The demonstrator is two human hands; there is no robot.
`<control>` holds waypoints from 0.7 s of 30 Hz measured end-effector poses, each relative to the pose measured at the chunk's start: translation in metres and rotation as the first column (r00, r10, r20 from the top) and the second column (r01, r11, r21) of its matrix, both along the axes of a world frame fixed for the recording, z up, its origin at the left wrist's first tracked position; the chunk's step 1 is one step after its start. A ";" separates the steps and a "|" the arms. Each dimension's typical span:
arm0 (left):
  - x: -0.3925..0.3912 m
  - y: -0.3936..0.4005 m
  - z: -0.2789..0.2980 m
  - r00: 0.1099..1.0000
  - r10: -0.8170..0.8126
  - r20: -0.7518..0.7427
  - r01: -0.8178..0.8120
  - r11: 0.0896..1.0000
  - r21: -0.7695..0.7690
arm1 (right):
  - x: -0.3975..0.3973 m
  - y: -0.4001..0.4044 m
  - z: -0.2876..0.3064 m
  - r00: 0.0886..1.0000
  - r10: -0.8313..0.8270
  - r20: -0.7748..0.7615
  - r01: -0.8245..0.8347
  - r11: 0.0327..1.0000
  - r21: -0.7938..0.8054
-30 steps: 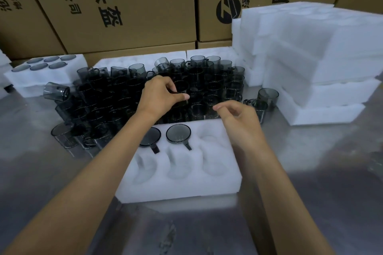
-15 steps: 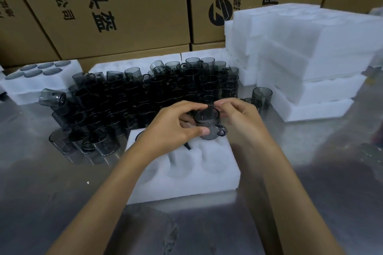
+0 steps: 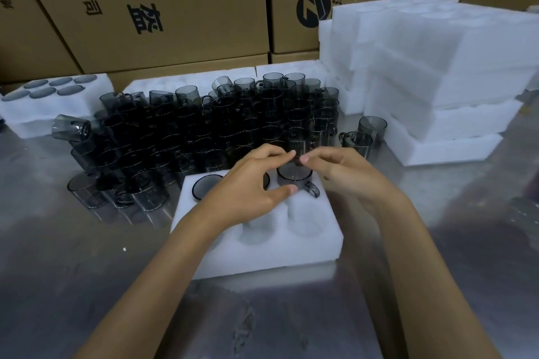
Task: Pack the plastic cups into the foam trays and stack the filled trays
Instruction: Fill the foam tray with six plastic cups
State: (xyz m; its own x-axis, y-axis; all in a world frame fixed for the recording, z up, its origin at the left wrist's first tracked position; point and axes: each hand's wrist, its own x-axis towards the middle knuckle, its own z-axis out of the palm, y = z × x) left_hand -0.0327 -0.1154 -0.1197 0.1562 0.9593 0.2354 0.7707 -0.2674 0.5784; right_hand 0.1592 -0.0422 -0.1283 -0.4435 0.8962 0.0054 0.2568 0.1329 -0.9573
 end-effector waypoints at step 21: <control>-0.001 0.002 -0.011 0.981 0.047 -0.187 -0.032 0.996 0.085 | 0.000 0.006 -0.004 0.848 -0.435 -0.303 0.475 0.877 0.071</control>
